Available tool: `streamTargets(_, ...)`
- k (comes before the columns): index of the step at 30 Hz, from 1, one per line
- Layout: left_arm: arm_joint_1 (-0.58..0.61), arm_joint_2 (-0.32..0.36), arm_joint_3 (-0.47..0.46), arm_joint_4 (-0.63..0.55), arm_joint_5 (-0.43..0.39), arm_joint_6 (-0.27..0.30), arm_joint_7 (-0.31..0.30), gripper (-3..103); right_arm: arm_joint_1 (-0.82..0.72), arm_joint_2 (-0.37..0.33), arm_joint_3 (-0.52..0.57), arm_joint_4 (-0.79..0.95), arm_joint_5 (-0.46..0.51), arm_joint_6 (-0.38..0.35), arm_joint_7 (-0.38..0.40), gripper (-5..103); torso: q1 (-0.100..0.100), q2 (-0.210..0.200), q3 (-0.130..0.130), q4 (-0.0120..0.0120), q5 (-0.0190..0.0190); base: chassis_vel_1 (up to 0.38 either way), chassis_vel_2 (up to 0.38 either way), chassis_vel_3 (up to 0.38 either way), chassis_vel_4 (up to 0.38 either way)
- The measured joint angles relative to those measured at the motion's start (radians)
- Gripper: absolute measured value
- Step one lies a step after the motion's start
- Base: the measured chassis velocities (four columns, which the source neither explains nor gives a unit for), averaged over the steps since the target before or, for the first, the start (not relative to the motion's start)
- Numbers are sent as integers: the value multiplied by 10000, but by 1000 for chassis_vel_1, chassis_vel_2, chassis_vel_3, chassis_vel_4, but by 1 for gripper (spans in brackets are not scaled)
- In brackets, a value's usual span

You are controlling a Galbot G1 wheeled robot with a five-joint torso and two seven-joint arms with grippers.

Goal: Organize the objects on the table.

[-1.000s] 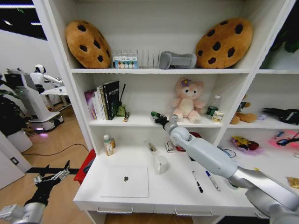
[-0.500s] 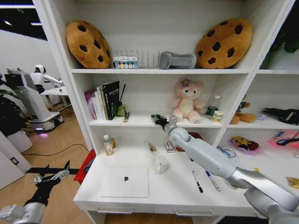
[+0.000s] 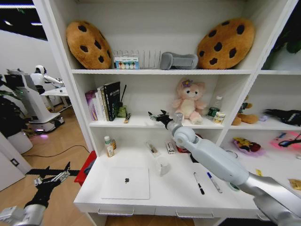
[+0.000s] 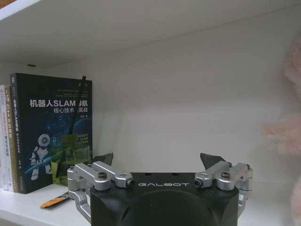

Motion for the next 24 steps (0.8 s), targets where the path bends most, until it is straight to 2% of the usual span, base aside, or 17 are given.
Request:
streamTargets(1, 0, 0, 0, 0, 0, 0, 0, 100, 0, 0, 0, 0, 0, 0, 0, 100, 0, 0, 0, 0, 0, 0, 0, 0, 0)
streamTargets(3, 0, 0, 0, 0, 0, 0, 1, 100, -780, -411, 702, 785, 253, -190, 178, 100, 1, -1, 0, -1, 6, 0, 0, 0, 0)
streamTargets(4, 0, 0, 0, 0, 0, 0, 1, 100, -1528, -894, 1509, 1457, 206, -219, 164, 100, 0, -1, 0, -1, 0, 0, 0, 0, 0)
streamTargets(5, 0, 0, 0, 0, 0, 0, 1, 100, -1528, -894, 1509, 1457, 206, -219, 164, 100, 0, -1, 0, -1, 0, 0, 0, 0, 0)
streamTargets(7, -1, 0, 1, 0, 0, 0, 3, 100, -2749, -1664, 2819, 2318, -165, -122, -161, 100, 0, 0, 0, -6, 5, 0, 0, 0, 0)
streamTargets(9, 0, 0, 0, 0, 0, 0, 1, 100, -2980, -1831, 3085, 2462, -315, -44, -256, 100, 0, 0, 0, -5, 8, 0, 0, 0, 0)
streamTargets(10, 0, -1, 1, 1, 0, 1, 1, 100, -4054, -2380, 4026, 2995, -859, 298, -625, 100, -1, 1, -2, -3, -7, 0, 0, 0, 0)
streamTargets(11, 0, -1, 1, 1, 0, 1, 1, 100, -4054, -2380, 4026, 2995, -859, 298, -625, 100, -1, 1, -2, -3, -7, 0, 0, 0, 0)
streamTargets(13, 0, 0, 1, 0, 1, 0, 1, 100, -5619, -2687, 5272, 3729, -1071, 447, -817, 100, -1, 0, -1, -6, 7, 0, 0, 0, 0)
streamTargets(17, 0, 0, 1, 1, 0, 1, 1, 100, -6559, -2577, 6140, 4241, -1072, 474, -753, 100, -1, 1, -2, -1, -7, 0, 0, 0, 0)
streamTargets(20, 0, 0, 1, 1, 0, 1, -1, 100, -8135, -1978, 7528, 4443, -1293, 566, -744, 100, -1, 0, 0, 2, 0, 0, 0, 0, 0)
streamTargets(24, 0, 0, 0, 1, 1, 0, -1, 100, -9286, -1535, 8344, 4388, -1697, 774, -963, 100, 0, 0, 0, -1, 4, 0, 0, 0, 0)
